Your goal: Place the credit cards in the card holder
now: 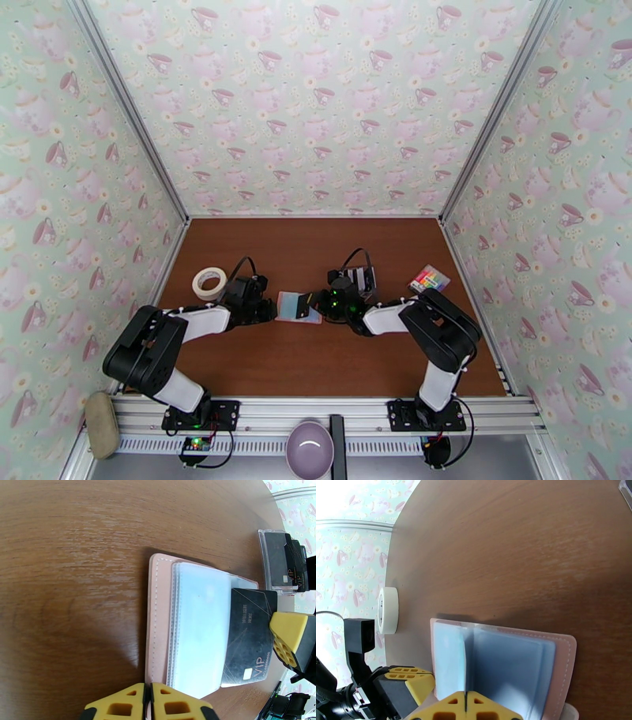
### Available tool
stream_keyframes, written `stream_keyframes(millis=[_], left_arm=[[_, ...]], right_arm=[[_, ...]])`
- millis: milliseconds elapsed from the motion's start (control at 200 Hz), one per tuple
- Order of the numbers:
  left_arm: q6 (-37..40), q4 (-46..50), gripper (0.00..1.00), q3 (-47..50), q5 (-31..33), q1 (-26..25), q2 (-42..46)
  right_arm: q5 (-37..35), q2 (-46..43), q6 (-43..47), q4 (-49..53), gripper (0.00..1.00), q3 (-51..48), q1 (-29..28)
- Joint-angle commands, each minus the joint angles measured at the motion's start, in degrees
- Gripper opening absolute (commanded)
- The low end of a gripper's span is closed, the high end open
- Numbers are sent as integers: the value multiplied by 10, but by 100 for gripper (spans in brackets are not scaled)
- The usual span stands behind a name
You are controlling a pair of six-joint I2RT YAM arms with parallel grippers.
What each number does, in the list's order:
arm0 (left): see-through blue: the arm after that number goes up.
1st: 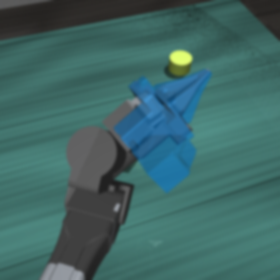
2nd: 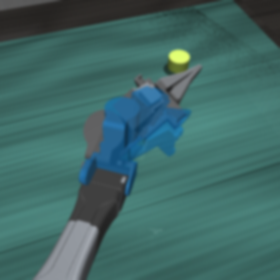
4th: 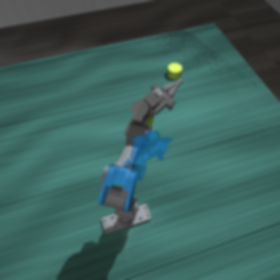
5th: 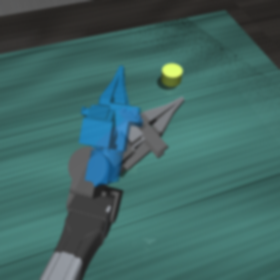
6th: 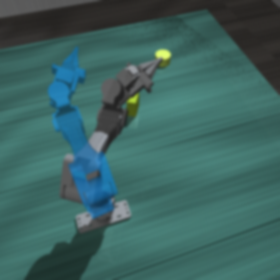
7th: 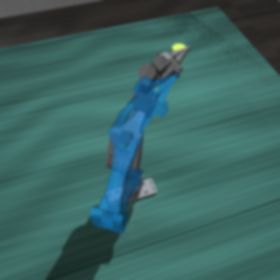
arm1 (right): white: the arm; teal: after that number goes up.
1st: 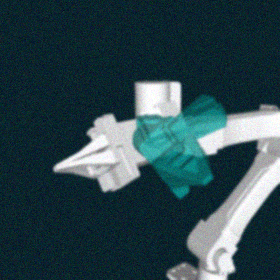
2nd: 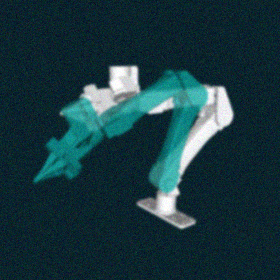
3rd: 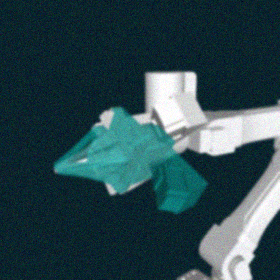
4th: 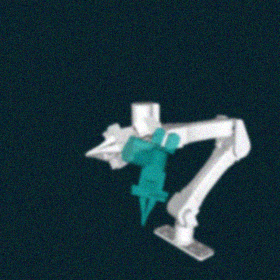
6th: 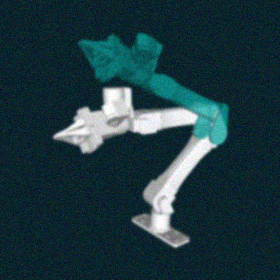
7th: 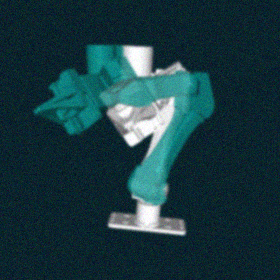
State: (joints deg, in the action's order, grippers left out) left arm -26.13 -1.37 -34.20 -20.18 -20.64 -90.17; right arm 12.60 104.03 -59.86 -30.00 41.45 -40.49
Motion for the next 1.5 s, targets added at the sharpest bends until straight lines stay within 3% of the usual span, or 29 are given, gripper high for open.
stream_keyframes(millis=[0,636,1397,1492], left_arm=[[-1,28,11,10,-7,-5,-25],[-1,29,12,7,-9,-5,-32],[-1,29,13,7,-10,-5,-32],[-1,29,14,6,-10,-5,-32]], right_arm=[[-11,14,-9,-20,0,1,-1],[20,48,-16,-72,0,-4,2],[37,56,-3,-15,0,17,1],[37,52,1,-5,9,23,1]])
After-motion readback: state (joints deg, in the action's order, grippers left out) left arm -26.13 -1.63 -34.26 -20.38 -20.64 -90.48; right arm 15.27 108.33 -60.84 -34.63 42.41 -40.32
